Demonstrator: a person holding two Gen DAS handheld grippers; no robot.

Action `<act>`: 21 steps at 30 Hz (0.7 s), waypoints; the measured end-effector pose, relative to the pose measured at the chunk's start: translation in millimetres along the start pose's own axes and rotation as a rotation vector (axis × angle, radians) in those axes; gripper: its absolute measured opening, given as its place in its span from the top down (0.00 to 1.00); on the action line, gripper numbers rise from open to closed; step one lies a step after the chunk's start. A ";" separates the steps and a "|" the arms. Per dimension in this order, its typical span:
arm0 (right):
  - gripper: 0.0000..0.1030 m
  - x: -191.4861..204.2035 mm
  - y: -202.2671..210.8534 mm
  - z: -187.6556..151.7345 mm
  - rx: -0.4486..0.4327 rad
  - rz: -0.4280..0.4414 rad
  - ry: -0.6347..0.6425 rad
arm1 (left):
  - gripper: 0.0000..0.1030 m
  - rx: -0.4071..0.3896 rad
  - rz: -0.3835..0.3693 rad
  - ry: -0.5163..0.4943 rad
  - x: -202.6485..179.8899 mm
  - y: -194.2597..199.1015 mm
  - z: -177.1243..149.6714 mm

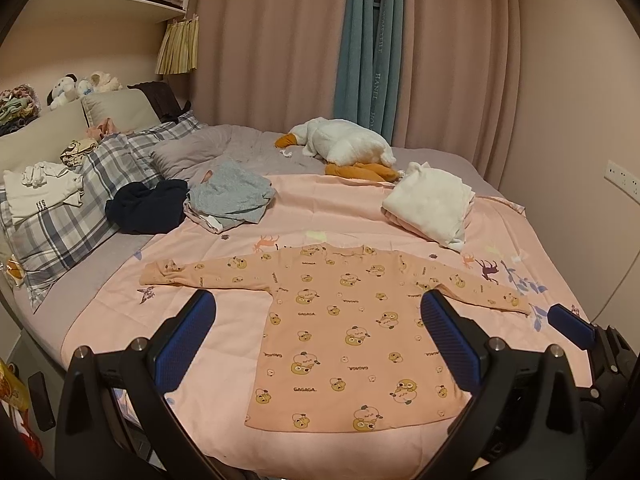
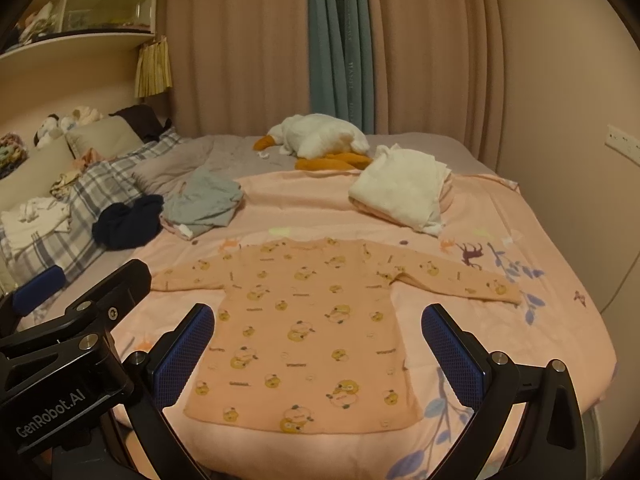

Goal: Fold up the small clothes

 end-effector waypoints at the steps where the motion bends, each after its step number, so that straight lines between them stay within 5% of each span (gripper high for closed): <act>1: 0.00 -0.9 0.3 0.0 0.000 -0.002 -0.003 | 0.00 0.000 0.001 0.001 0.5 -0.2 0.3; 21: 0.00 -16.1 -3.1 -4.7 0.017 -0.031 -0.061 | 0.00 0.001 0.051 0.041 15.3 -5.7 2.5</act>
Point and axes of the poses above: each gripper's, at about its wrist camera, not at the fingertips, and y roughly against the way its jaws point, x to its left, z to its top, the point moved 4 cm from there along -y, roughly the way its jaws point, and after that the axes turned 13 degrees about y, right-handed, at the moved point
